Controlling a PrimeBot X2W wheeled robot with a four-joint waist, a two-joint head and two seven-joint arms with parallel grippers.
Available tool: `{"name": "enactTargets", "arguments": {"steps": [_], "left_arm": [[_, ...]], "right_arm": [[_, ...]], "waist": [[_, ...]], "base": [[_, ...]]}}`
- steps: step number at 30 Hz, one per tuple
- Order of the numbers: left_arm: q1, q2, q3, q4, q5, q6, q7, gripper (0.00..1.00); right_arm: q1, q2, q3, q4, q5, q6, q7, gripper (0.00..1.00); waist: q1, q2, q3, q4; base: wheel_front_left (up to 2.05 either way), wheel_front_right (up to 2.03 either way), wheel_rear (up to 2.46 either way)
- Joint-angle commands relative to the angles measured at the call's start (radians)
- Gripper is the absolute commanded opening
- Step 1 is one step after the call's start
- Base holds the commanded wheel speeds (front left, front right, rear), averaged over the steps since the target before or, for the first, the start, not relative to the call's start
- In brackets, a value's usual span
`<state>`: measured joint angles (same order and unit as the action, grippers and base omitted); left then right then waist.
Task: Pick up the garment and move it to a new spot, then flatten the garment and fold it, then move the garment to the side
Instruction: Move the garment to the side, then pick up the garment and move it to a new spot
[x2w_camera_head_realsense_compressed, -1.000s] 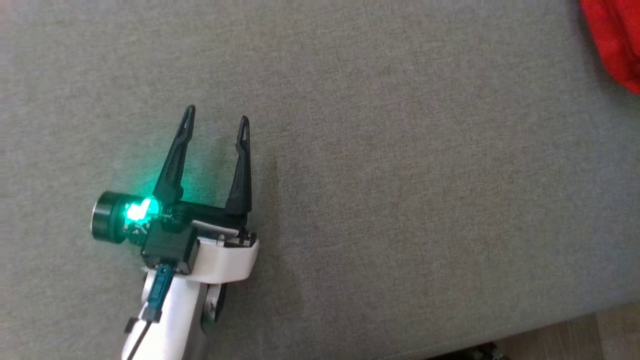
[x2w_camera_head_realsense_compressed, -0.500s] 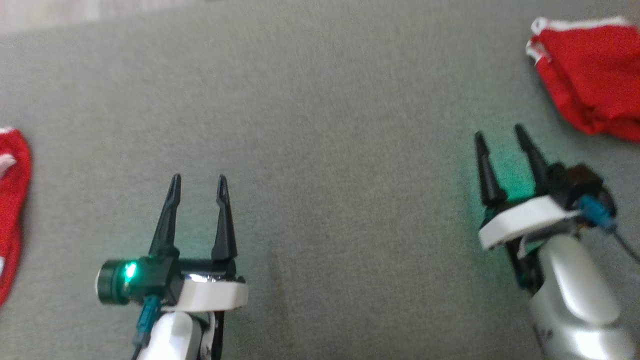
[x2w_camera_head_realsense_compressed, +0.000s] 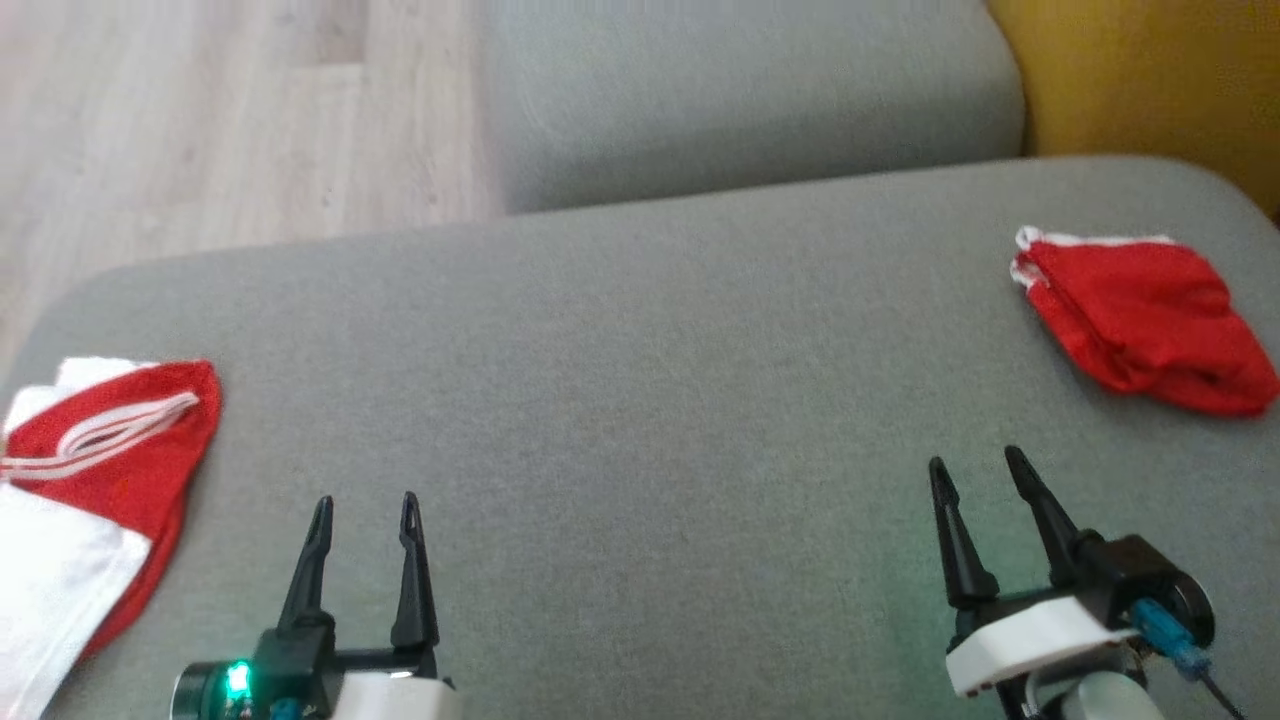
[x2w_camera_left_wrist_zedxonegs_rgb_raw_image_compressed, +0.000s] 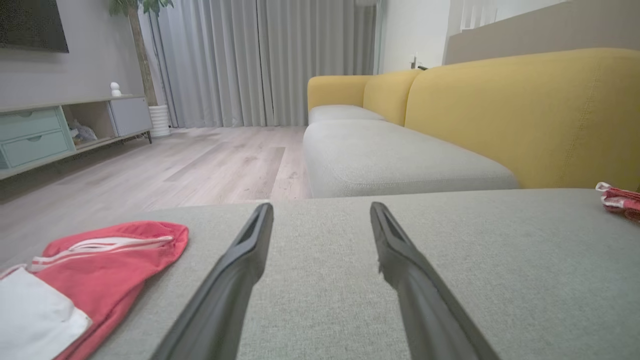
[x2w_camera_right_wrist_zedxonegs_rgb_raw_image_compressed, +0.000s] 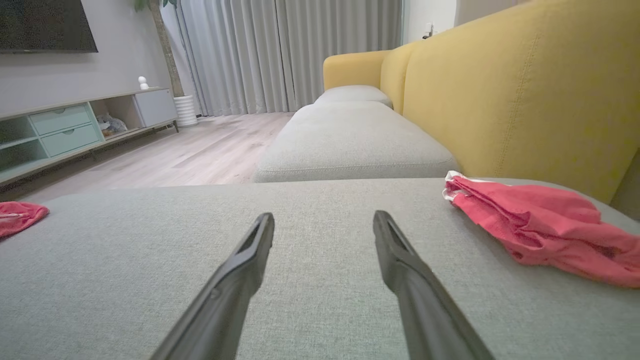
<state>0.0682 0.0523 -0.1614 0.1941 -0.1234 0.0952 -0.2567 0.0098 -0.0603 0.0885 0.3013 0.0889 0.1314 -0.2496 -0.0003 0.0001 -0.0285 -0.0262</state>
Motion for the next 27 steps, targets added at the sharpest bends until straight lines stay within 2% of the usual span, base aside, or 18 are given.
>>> {"name": "enactTargets", "arguments": {"steps": [1, 20, 27], "left_arm": [[-0.029, -0.002, 0.036, -0.025, 0.009, -0.004, -0.005, 1.0], [-0.019, -0.002, 0.034, -0.02, 0.022, -0.008, -0.005, 1.0], [-0.03, -0.002, 0.042, -0.024, 0.028, 0.003, -0.005, 1.0]], "right_arm": [[-0.022, 0.005, 0.018, -0.032, -0.008, -0.001, -0.012, 1.0], [-0.005, 0.01, 0.01, -0.032, 0.017, -0.001, -0.012, 1.0], [-0.01, 0.01, 0.0, -0.031, 0.012, -0.001, -0.012, 1.0]], "waist": [[0.0003, -0.0001, -0.022, 0.018], [0.0003, -0.0001, -0.027, 0.051], [0.0003, -0.0001, -0.008, 0.094]], "base": [[0.0, 0.0, 0.0], [0.0, 0.0, 0.0], [0.0, 0.0, 0.0]]}}
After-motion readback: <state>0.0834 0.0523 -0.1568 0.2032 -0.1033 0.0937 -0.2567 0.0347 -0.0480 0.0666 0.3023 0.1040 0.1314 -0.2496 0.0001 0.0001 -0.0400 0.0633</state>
